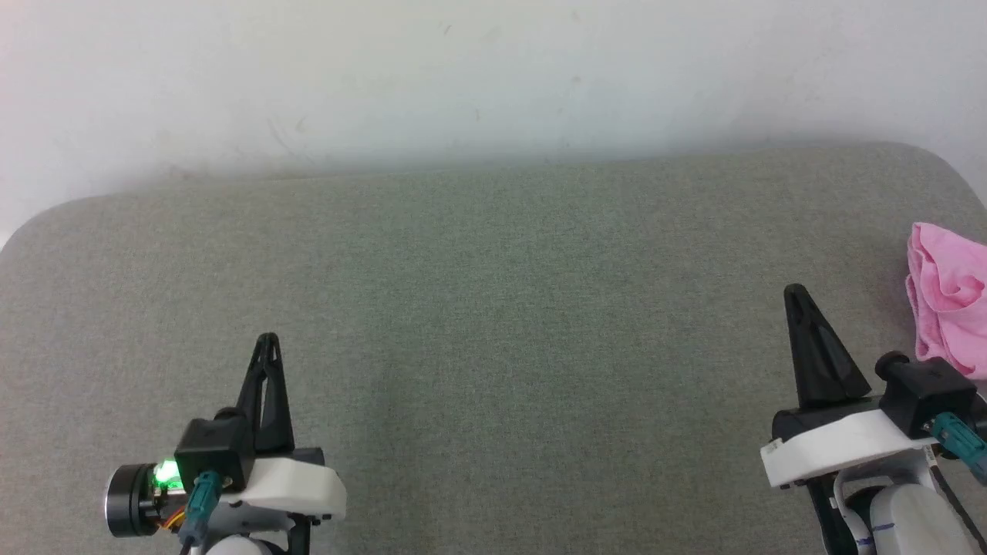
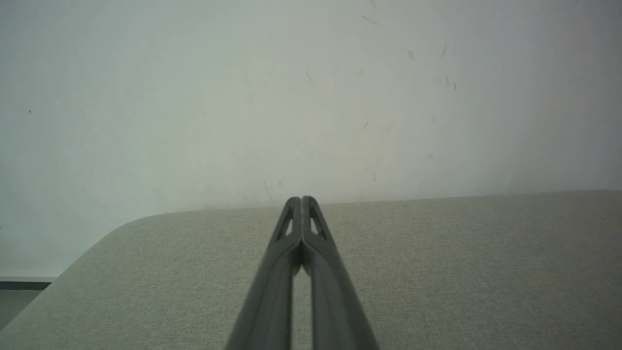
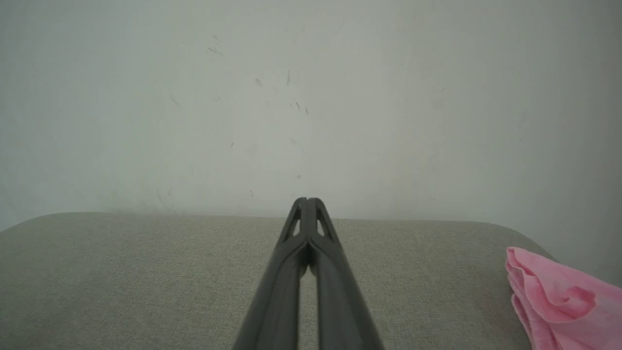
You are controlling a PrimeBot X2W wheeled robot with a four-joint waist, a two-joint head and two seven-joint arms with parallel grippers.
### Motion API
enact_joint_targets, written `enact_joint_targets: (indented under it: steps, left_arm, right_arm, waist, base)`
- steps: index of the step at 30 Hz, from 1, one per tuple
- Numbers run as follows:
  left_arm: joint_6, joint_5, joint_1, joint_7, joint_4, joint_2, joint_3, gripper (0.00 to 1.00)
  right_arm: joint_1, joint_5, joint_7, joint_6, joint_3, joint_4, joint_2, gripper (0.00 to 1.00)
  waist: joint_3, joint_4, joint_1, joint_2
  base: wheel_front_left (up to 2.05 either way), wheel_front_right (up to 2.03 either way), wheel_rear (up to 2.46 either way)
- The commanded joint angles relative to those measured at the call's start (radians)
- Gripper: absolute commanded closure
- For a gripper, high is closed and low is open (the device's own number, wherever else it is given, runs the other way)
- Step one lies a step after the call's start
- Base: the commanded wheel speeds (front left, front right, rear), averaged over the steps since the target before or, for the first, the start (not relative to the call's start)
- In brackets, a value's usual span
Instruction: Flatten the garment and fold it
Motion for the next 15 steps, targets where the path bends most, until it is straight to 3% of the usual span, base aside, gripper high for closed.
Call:
enact_joint_targets:
  steps: [1,15]
  left_arm:
    - [-0.011,0.007,0.001,0.005,-0.003,-0.005,0.005,1.0]
    - [-0.027,0.011,0.001,0.034,-0.005,-0.009,0.009,1.0]
  right_arm:
    - [0.012,-0.009,0.005,0.0,0.0,-0.008,0.004,1.0]
    - [0.021,-0.027,0.034,-0.001,0.001,-0.018,0.006,1.0]
  waist:
    - [0.0,0.0,0.0,0.0]
    - [-0.005,0.002,-0.0001,0.0]
  base:
    - [0.0,0.0,0.0]
    - [0.0,0.0,0.0]
